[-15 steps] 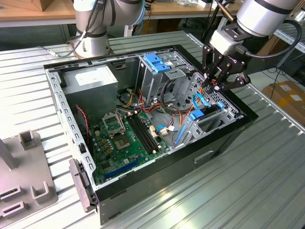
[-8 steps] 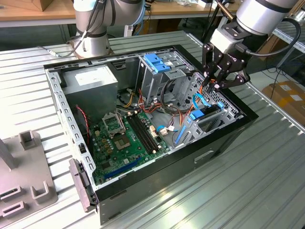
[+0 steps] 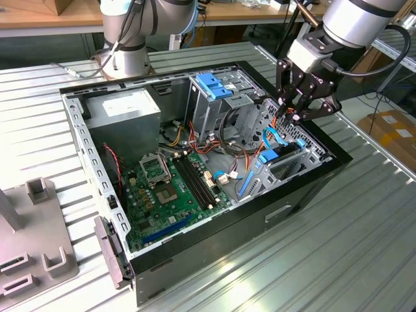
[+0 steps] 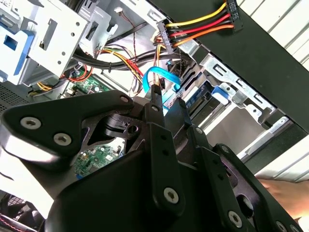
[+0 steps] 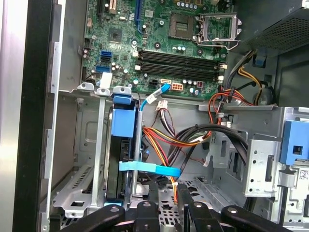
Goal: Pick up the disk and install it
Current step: 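Insert the second disk wire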
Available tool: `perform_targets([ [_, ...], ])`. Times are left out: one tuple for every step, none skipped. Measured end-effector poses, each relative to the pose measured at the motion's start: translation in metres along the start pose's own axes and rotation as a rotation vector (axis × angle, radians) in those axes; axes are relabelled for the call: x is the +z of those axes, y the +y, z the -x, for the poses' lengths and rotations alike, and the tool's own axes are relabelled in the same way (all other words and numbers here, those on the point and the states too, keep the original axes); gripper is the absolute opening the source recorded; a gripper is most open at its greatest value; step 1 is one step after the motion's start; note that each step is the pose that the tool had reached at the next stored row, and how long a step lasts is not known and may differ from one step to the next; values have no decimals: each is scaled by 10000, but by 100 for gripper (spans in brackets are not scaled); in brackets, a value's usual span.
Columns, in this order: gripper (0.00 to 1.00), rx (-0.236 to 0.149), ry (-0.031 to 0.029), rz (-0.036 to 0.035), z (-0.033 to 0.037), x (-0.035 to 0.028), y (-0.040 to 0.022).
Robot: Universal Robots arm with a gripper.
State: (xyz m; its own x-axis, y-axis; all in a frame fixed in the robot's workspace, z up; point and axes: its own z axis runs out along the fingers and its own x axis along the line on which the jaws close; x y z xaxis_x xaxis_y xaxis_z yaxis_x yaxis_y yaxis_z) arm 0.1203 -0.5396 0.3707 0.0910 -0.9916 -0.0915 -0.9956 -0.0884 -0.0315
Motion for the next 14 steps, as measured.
perform_targets([
  [30, -3, 0, 0, 0, 0, 0],
  [30, -8, 0, 1, 0, 0, -1],
  [30, -11, 0, 1, 0, 0, -1],
  [30, -10, 0, 1, 0, 0, -1],
  [30, -10, 0, 1, 0, 0, -1],
  [30, -10, -1, 1, 0, 0, -1],
  [30, -11, 0, 1, 0, 0, -1],
  [30, -11, 0, 1, 0, 0, -1],
  [30, -11, 0, 1, 0, 0, -1],
  [30, -11, -1, 1, 0, 0, -1],
  [30, -11, 0, 1, 0, 0, -1],
  [30, -13, -1, 1, 1, 0, -3],
  [30, -18, -1, 2, 7, 1, -9],
  [30, -25, -1, 3, 13, 1, -15],
])
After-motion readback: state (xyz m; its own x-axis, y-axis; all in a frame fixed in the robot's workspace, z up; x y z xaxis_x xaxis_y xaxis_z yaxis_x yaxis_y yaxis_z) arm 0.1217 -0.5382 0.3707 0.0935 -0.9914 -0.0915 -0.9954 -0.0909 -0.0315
